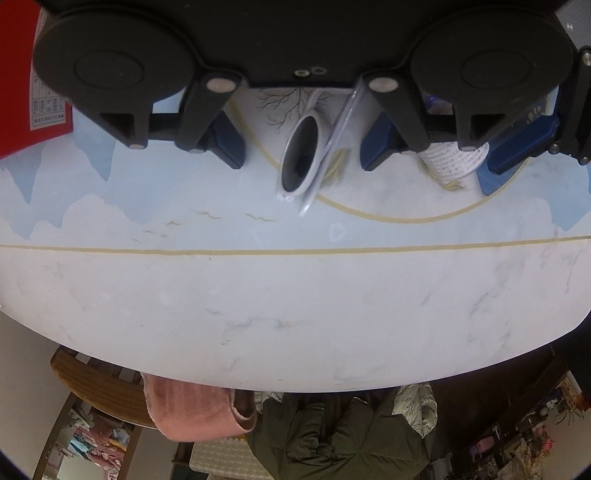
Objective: Organize rigid objects
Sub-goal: 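Grasp the white sunglasses with the right tool while the left tool grasps the pill bottle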
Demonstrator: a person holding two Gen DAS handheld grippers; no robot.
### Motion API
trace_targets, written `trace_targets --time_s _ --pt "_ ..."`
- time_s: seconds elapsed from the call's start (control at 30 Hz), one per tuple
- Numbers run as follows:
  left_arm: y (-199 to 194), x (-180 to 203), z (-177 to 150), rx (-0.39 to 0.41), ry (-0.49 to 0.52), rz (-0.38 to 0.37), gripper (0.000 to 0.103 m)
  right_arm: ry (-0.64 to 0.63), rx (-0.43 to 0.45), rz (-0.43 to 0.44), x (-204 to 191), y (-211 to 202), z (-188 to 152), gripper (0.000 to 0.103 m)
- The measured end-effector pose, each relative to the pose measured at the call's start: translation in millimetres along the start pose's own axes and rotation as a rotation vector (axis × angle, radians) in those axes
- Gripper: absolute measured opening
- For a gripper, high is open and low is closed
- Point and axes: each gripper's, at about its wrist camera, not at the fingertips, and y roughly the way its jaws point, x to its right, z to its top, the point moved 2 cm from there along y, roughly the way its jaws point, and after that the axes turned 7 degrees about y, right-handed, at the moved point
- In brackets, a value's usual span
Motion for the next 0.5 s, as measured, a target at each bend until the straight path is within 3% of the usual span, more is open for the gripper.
trace_targets --time_s 0.27,0.5 --pt "-2.6 3.5 0.0 -0.012 0.016 0.002 0.071 -0.034 0.014 0.023 -0.8 -6.8 -6.3 0.035" --pt "-15.0 14.4 -7.3 -0.027 0.016 -0.017 0.07 -0.04 0.001 0.096 11.2 -19.4 -24.0 0.026"
